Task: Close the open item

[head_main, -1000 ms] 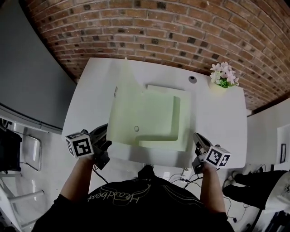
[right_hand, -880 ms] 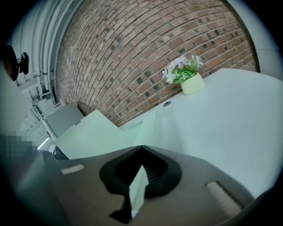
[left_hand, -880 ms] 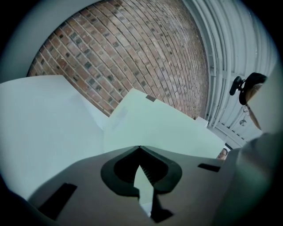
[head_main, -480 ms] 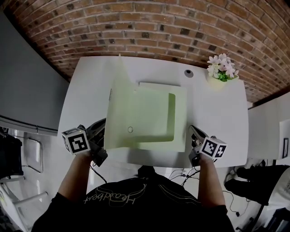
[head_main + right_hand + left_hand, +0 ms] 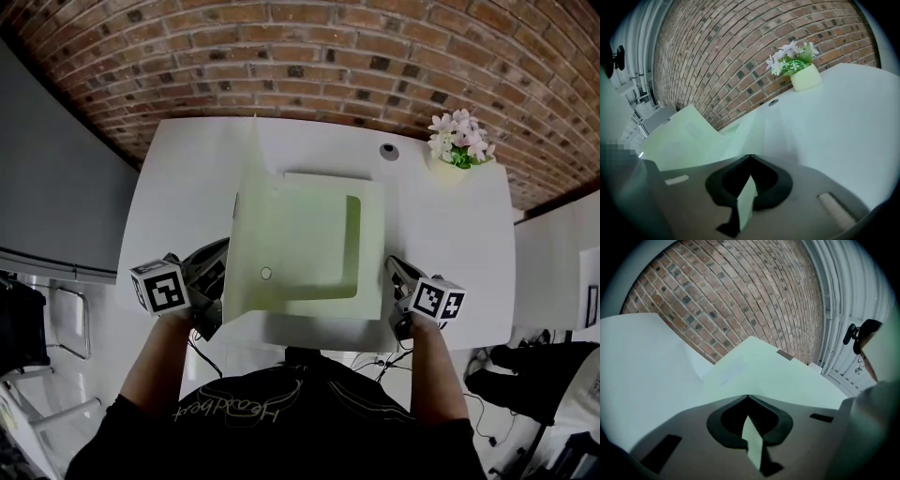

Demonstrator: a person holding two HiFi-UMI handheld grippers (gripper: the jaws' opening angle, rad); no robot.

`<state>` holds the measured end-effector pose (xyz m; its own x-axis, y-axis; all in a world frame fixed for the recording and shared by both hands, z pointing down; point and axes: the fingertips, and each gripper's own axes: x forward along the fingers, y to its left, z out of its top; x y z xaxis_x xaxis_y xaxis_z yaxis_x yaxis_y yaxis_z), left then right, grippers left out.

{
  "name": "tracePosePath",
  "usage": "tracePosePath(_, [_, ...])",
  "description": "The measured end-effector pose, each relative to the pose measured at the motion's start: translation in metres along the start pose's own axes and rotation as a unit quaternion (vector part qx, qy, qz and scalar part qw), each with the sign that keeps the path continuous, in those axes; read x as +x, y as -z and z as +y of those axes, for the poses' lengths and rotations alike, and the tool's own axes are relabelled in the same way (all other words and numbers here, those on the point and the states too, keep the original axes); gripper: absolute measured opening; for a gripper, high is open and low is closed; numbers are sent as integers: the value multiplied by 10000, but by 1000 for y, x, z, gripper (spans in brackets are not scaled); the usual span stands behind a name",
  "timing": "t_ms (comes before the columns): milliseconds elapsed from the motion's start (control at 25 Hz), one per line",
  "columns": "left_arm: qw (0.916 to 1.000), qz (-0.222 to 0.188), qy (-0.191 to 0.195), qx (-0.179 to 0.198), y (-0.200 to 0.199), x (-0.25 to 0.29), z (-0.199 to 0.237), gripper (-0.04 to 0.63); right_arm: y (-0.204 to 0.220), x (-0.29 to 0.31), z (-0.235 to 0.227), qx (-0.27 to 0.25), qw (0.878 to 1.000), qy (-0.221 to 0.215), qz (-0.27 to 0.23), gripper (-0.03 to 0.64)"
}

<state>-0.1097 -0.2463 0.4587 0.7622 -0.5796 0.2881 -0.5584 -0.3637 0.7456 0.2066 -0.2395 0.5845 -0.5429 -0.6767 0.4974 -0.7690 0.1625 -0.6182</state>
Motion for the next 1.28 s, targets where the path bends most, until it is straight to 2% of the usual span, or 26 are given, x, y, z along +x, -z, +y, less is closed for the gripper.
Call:
tracePosePath(240, [9999, -14, -23, 112, -5, 13, 2, 2, 0, 9, -3, 34, 10000, -41, 79, 3])
tracePosePath(560, [9999, 137, 87, 15, -4, 28, -5, 2, -5, 15, -2, 22, 9999, -94, 131, 3])
tracePosePath(960, [9993, 295, 175, 121, 9, 46, -9, 2, -4, 26, 10, -170, 9989, -299, 302, 3])
tracePosePath(1280, [9988, 454, 105, 161, 21, 58, -9, 2, 4, 38, 25, -229, 9970, -584, 463, 3])
